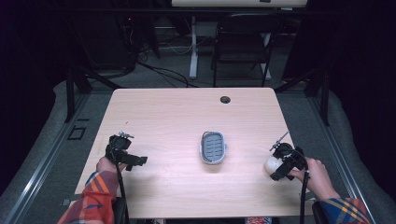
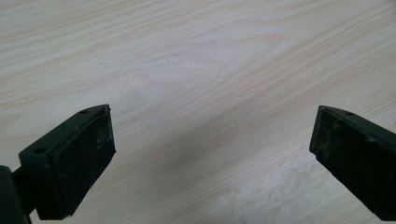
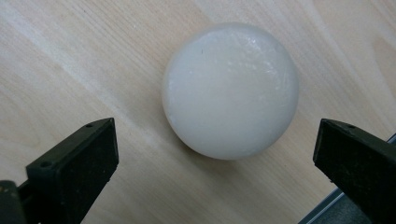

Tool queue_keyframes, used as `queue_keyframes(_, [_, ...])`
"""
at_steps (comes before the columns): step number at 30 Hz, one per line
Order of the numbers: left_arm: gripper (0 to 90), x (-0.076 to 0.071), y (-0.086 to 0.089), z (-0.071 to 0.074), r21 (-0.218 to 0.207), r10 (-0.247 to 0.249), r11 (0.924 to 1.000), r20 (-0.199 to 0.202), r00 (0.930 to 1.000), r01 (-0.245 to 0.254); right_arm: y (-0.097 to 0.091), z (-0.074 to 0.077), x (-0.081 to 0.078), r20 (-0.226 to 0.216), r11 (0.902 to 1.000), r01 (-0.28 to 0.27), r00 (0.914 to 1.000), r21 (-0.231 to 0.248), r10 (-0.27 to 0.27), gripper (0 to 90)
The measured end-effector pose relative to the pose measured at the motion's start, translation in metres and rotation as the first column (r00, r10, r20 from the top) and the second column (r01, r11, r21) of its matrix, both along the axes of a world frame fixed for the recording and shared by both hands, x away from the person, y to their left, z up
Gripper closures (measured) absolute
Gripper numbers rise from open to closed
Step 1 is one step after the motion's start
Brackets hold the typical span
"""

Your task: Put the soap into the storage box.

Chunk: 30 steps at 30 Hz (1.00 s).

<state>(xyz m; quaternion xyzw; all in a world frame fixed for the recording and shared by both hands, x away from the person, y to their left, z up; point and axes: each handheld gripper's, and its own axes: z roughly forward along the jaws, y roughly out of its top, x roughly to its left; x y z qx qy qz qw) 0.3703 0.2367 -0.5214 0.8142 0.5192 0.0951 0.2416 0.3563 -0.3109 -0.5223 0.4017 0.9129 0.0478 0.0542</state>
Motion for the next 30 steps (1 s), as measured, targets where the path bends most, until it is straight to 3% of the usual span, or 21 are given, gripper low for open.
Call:
queue_keyframes(1, [0.1,0.0,0.0,0.0,0.0,0.0,1.0,0.0,1.0,0.0,0.001,-0.004,-0.001,0.031,0.9985,0.03,0.999,0.045,-0.032,0.0])
queue_keyframes(3, [0.1,0.0,0.0,0.0,0.001,-0.001,1.0,-0.002,1.0,0.001,0.002,0.002,0.004,-0.022,0.9992,-0.033,0.9992,-0.024,0.033,0.0])
queue_keyframes(5, [0.1,0.0,0.0,0.0,0.0,0.0,1.0,-0.004,1.0,0.0,0.004,-0.003,0.003,0.009,0.9997,0.0,1.0,0.025,0.0,0.0])
queue_keyframes(7, [0.1,0.0,0.0,0.0,0.0,0.0,1.0,-0.004,1.0,0.0,0.006,0.001,0.008,-0.014,0.9997,-0.022,0.9996,-0.001,0.022,0.0])
queue_keyframes(8, [0.1,0.0,0.0,0.0,-0.001,-0.001,1.0,-0.004,1.0,0.001,0.007,-0.001,0.008,0.004,0.9996,-0.005,1.0,0.028,0.005,0.0])
queue_keyframes(9, [0.1,0.0,0.0,0.0,0.0,-0.002,1.0,-0.003,1.0,0.002,0.008,0.001,0.011,-0.016,0.9996,-0.027,0.9995,-0.007,0.027,0.0])
queue_keyframes(12, [0.1,0.0,0.0,-0.001,-0.002,-0.003,1.0,-0.005,1.0,0.003,0.01,-0.003,0.015,-0.023,0.9999,-0.001,0.9997,0.015,0.002,0.0])
queue_keyframes(18, [0.1,0.0,0.0,0.0,-0.002,-0.003,1.0,-0.002,1.0,0.003,0.013,-0.003,0.022,-0.059,0.9998,-0.014,0.9982,-0.017,0.012,0.0])
queue_keyframes(20, [0.1,0.0,0.0,0.0,-0.002,-0.002,1.0,-0.004,1.0,0.002,0.014,-0.005,0.023,-0.054,1.0,0.003,0.9985,0.001,-0.003,0.0])
queue_keyframes(23, [0.1,0.001,0.0,0.0,-0.001,-0.002,1.0,-0.005,1.0,0.002,0.014,-0.005,0.027,-0.079,0.9995,-0.023,0.9967,-0.021,0.021,0.0])
queue_keyframes(24, [0.1,0.001,0.0,0.0,-0.002,-0.002,1.0,-0.004,1.0,0.002,0.016,-0.007,0.026,-0.067,0.9999,-0.003,0.9977,-0.01,0.002,0.0])
queue_keyframes(27, [0.1,0.001,0.0,0.0,-0.002,-0.003,1.0,-0.004,1.0,0.003,0.018,-0.009,0.03,-0.08,0.9996,-0.013,0.9967,-0.026,0.011,0.2])
queue_keyframes(28, [0.1,0.001,0.0,-0.001,-0.004,-0.002,1.0,-0.003,1.0,0.002,0.018,-0.012,0.03,-0.074,1.0,0.009,0.9972,0.0,-0.009,0.9])
queue_keyframes(30, [0.1,0.001,0.0,-0.001,-0.004,-0.003,1.0,-0.002,1.0,0.003,0.02,-0.012,0.033,-0.096,0.9994,-0.015,0.9954,-0.031,0.012,6.6])
